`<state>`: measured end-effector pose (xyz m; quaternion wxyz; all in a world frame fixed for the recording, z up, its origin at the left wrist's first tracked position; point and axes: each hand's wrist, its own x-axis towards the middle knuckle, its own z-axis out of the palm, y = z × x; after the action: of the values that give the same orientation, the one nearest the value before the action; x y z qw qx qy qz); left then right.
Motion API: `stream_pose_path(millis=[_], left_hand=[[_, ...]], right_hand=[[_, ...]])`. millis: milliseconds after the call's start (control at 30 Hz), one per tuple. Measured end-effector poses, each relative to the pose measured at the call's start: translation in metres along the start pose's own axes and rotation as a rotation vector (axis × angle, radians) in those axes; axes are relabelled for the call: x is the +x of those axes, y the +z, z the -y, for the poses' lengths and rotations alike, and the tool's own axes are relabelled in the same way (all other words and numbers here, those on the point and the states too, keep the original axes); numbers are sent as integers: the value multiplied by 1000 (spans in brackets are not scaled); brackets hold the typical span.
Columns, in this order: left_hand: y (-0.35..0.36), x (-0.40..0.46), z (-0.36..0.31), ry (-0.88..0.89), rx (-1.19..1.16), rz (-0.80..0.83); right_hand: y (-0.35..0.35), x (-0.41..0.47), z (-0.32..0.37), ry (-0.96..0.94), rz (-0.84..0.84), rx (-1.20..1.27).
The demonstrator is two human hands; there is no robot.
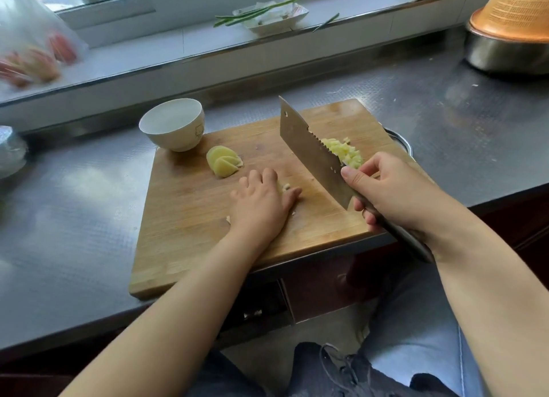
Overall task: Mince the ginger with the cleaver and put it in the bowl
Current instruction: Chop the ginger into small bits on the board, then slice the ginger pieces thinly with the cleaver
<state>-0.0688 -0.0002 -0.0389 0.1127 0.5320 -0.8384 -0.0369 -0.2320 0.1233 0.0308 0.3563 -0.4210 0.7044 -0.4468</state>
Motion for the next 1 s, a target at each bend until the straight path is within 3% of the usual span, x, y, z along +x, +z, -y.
stream_pose_path(millis=[133,233,333,433,500,767,1000], left_hand=[[-7,-11,-9,-98,-2,14],[-24,-11,7,-107,-239,99],[-38,-11,36,-34,-460,207],[-38,-24,54,112,-445,304],[-32,-33,55,158,-377,276],[-13,-37,38,22,-298,-10],[-19,-24,29,157,-277,71]], right_hand=[[3,2,7,43,101,16],[4,4,11,57,144,-5],[5,6,13,63,171,-37],[5,8,15,78,189,-59],[5,9,17,93,204,-59],[10,8,23,55,248,-141],[9,9,30,49,277,-216]])
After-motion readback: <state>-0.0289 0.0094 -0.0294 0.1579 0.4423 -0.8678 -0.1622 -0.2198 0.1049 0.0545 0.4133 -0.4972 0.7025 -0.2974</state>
